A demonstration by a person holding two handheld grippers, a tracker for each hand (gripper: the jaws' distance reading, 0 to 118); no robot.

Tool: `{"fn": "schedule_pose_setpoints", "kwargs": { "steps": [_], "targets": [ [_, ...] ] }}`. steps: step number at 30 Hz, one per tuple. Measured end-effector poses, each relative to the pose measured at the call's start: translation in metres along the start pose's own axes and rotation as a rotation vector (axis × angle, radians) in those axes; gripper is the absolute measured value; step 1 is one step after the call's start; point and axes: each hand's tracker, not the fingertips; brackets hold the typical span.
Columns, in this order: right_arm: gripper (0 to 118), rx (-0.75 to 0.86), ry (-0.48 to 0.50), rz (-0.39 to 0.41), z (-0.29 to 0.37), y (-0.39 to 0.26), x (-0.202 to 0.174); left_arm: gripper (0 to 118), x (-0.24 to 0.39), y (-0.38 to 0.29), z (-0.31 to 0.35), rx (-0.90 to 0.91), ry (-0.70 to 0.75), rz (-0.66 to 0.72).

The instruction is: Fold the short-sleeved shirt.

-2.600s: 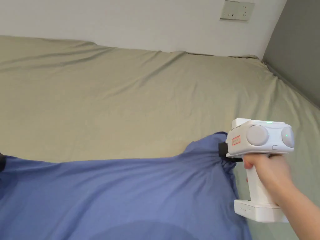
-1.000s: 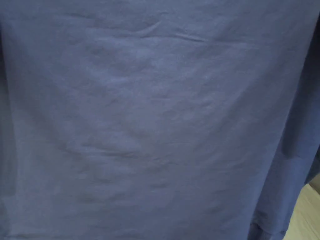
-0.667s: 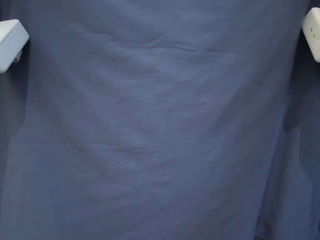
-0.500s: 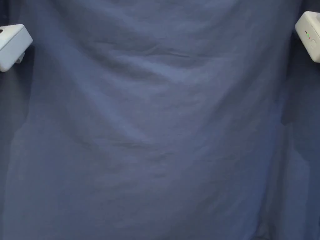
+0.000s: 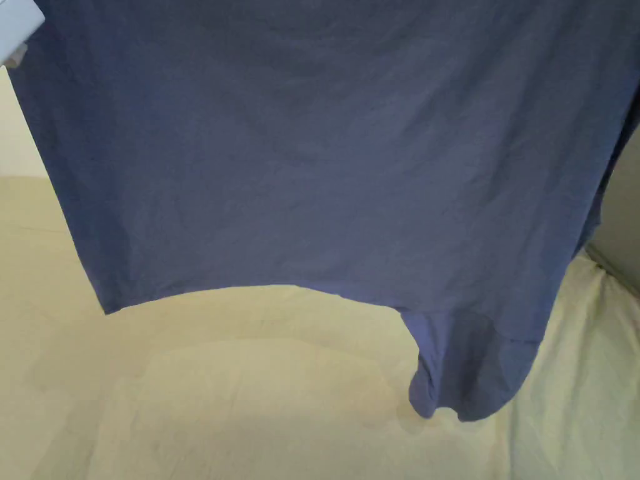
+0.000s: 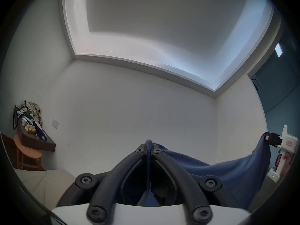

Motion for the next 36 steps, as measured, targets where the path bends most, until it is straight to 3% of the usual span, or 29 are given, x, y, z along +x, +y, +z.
{"fn": "schedule_pose_setpoints", "kwargs": {
  "steps": [5,8,19,31,36],
  "targets": [
    [5,-0.064,0.011,0.003,0.032,-0.030,0.011,2,-0.014,-0.034,0.033,-0.050,0.000,0.003],
    [5,-0.113,0.036,-0.040,0.062,-0.046,0.020,2,-0.022,-0.051,0.062,-0.098,-0.010,-0.002],
    [5,-0.351,0.118,-0.106,0.217,-0.087,0.032,2,-0.051,-0.097,0.198,-0.327,0.025,0.024],
    [5,-0.572,0.111,-0.012,0.427,-0.109,0.017,2,-0.046,-0.106,0.394,-0.549,0.076,-0.010],
    [5,-0.735,0.098,-0.030,0.502,-0.124,0.014,2,-0.036,-0.112,0.466,-0.706,0.120,-0.023]
  ]
}}
